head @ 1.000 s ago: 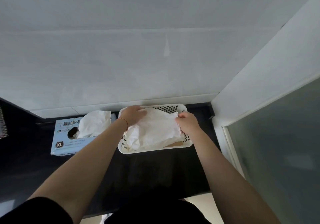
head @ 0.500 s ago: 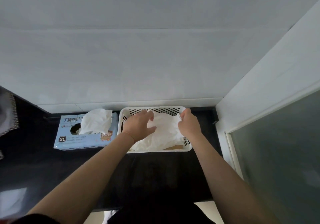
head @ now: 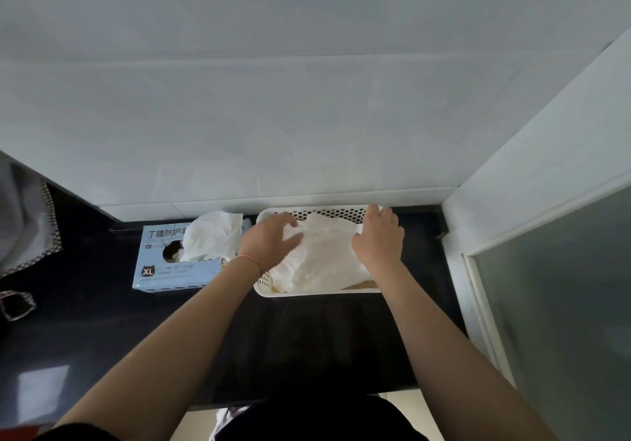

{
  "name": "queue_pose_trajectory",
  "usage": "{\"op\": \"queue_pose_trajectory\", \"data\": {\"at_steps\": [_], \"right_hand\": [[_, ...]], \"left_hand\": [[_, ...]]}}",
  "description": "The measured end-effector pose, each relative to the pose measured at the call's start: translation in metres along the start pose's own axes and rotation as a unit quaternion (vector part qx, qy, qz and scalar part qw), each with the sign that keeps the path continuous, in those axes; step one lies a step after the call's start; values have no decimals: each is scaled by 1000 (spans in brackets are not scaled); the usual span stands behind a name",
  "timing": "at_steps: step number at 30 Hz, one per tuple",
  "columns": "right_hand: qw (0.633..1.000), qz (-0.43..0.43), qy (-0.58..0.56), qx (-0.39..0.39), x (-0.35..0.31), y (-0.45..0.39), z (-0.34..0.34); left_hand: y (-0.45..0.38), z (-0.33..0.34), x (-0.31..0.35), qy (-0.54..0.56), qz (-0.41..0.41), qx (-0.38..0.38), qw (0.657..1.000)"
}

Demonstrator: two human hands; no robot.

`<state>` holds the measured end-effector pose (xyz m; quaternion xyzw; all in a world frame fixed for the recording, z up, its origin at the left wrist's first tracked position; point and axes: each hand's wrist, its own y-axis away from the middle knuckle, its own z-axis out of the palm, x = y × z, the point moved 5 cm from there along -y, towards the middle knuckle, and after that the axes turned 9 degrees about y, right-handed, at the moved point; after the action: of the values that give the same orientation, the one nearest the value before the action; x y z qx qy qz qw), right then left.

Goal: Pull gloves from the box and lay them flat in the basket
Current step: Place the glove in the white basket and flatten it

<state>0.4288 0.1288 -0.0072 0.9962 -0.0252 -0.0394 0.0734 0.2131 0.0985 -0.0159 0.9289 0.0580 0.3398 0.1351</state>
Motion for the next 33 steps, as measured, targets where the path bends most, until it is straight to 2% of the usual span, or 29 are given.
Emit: {"op": "queue_pose_trajectory", "data": {"at_steps": [1,3,4,5,8,10,12,16,20,23,25,27,29,31,33], "right_hand": [[1000,-2,-11,-2,-7,1,-1],[999,-11,-34,-7,-25,4,-1],[999,-20,-43,-8,-38,7,-2],[998,-25,-51,-12,-49,10,-1],[996,-44,-72,-26,-90,23,1],[994,-63,-82,-35,-114,30,0],[992,-78,-95,-41,-136,36,-3],[980,-96,-154,-77,-170,44,-10],[958,-98,-251,-99,-203,52,-27],[936,-101,-326,-83,-222,56,-48],[904,-87,-409,-87,-231,59,-60],[867,-74,-479,-114,-238,58,-69],[839,-79,-515,-156,-242,54,-72],[816,-95,-534,-200,-242,53,-76],[812,-103,-533,-215,-236,52,-78]], "left_hand": [[3,-14,-3,2,6,85,996],[15,-43,-15,-24,34,259,965],[22,-58,-28,-51,32,319,946],[27,-68,-40,-67,2,347,936],[32,-88,-87,-34,-156,259,952],[31,-93,-107,3,-189,191,963],[33,-100,-116,52,-169,172,969],[42,-125,-116,114,-99,199,968],[55,-157,-115,201,-64,227,951],[61,-179,-110,270,-33,231,934],[63,-189,-103,345,-6,183,921],[64,-192,-91,423,24,91,901],[67,-192,-80,458,52,33,887],[68,-191,-72,469,64,16,881],[66,-189,-68,479,62,17,875]]}}
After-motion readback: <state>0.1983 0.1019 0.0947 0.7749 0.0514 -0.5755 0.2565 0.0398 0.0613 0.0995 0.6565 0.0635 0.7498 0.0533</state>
